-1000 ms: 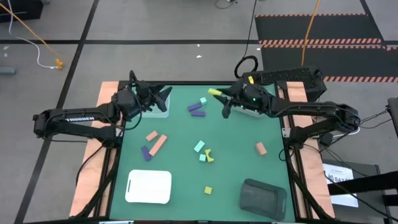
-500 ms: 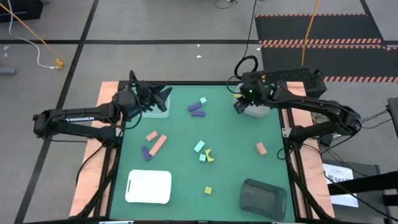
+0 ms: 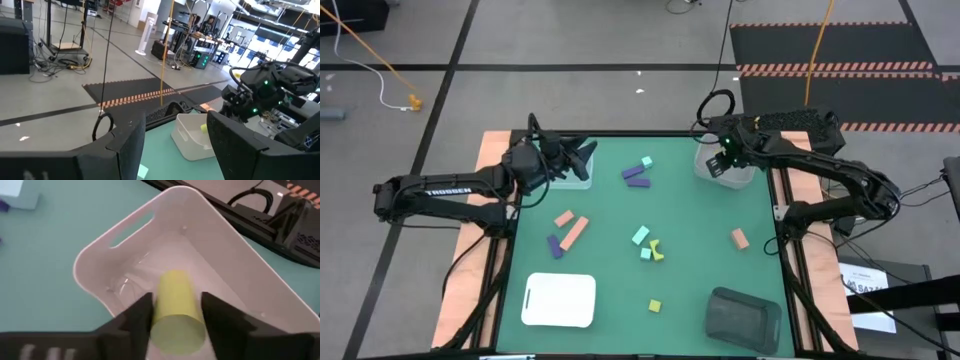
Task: Sort & place blocks by color
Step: Put the top light green block into the gray bin, then put the bottom right light orange block into the black bin
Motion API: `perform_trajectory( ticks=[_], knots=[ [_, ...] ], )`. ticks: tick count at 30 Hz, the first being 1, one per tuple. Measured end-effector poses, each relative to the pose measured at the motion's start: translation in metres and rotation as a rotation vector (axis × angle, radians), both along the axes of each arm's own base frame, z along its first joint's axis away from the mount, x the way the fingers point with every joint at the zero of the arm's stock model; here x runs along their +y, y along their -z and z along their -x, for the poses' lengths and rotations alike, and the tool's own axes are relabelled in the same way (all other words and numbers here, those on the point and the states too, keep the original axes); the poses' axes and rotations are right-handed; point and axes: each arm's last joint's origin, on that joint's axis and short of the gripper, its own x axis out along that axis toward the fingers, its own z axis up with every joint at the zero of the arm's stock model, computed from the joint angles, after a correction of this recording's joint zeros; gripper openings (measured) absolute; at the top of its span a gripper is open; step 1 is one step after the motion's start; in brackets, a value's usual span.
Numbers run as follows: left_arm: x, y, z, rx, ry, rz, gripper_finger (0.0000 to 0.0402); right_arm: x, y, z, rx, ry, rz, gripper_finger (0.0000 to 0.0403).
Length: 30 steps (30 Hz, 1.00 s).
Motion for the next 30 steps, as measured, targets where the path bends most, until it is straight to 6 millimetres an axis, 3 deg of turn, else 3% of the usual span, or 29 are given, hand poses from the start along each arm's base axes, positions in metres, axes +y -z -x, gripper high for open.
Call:
perform_trajectory(
  ticks=[4,9,16,24,30],
  knots=[
    [0.0,0.0,0.0,0.002,0.0,0.0,0.0214,-0.002,0.0,0.003,-0.004,0.033,-0.011,0.0234],
    [0.0,0.0,0.0,0.003,0.0,0.001,0.0214,0.002,0.0,0.004,-0.022,0.027,-0.059,0.0272],
    [0.0,0.001,0.0,0.016,0.001,-0.007,0.0214,0.036,-0.007,0.001,-0.186,-0.094,-0.4,0.0263],
    [0.0,0.001,0.0,0.023,0.002,-0.015,0.0214,0.092,-0.006,0.008,0.006,-0.12,-0.623,0.0254],
    [0.0,0.003,0.0,0.042,0.002,-0.011,0.0214,0.122,0.004,0.004,0.106,-0.034,-0.664,0.0253]
  ],
)
